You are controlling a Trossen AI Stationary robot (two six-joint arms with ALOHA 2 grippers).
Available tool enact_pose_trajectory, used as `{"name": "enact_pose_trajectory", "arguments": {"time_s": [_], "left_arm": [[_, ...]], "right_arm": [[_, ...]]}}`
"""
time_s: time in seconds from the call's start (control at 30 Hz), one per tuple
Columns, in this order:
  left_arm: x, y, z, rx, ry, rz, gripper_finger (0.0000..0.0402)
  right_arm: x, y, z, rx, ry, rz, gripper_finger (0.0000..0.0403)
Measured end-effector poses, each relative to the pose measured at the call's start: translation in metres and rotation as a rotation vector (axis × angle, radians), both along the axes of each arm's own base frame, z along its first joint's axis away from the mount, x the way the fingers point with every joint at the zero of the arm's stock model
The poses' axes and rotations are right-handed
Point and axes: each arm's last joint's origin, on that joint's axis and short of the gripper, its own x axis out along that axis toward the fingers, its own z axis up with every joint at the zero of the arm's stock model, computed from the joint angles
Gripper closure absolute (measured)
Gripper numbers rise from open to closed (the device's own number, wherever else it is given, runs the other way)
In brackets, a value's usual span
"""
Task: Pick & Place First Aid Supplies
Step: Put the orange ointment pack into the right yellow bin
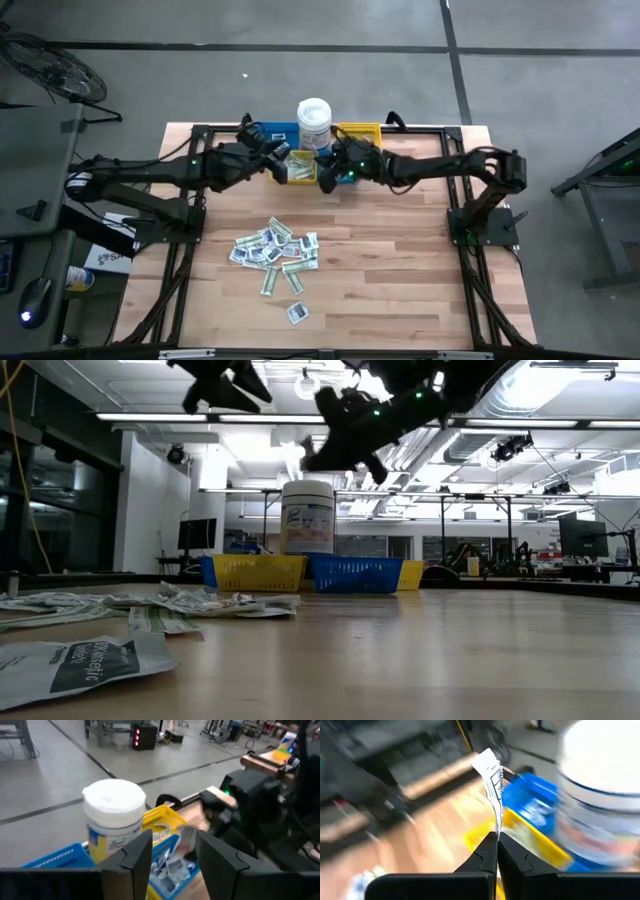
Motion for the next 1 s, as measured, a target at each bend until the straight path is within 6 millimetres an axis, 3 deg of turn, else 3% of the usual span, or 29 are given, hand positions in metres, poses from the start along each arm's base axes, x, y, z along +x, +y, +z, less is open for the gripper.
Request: {"name": "enact_pose_trajectory", "arguments": {"time_s": [0.23, 0.47, 0.7, 1.0], "left_arm": [[-0.024, -0.002, 0.002, -0.03, 0.071, 0.0, 0.025], [-0.032, -0.003, -0.001, -0.082, 0.089, 0.018, 0.025], [-0.032, -0.003, -0.003, -0.113, 0.082, 0.023, 0.025], [-0.033, -0.003, -0.004, -0.13, 0.078, 0.03, 0.025]], "right_arm": [[-0.043, -0.026, 0.007, -0.055, 0.311, -0.057, 0.0403], [-0.077, -0.064, -0.004, -0.137, 0.62, -0.02, 0.0403], [-0.095, -0.105, -0.011, -0.196, 0.667, 0.003, 0.0403], [-0.105, -0.143, -0.048, -0.098, 0.682, 0.101, 0.0403]]}}
